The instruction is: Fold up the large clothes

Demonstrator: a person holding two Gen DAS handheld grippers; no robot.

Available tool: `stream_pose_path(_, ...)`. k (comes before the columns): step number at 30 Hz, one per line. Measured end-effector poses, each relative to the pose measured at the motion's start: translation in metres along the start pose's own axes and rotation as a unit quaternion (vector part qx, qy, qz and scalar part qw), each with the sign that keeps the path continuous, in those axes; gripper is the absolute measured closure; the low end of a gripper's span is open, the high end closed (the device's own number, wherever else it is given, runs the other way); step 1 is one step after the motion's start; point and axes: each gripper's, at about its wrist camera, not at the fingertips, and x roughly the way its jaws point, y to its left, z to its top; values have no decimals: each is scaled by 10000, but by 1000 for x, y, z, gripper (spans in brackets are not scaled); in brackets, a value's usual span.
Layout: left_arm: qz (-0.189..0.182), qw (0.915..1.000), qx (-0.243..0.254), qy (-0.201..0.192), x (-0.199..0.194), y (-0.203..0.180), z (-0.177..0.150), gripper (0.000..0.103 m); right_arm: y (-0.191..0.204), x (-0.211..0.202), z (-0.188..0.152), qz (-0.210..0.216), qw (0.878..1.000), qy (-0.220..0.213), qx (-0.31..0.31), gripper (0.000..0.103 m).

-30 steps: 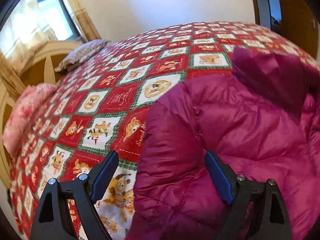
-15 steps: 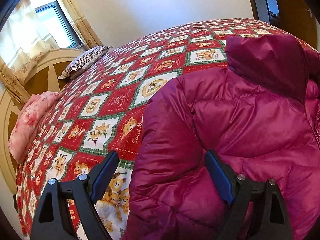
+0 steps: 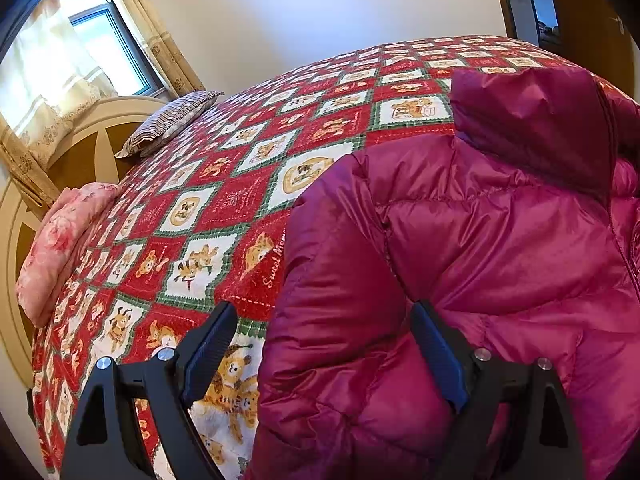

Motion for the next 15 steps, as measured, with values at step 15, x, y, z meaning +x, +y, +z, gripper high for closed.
stream_pose_path(15, -1226, 9901, -430, -522, -58, 6, 117, 14, 6, -25, 85, 595, 9974, -184, -353, 21)
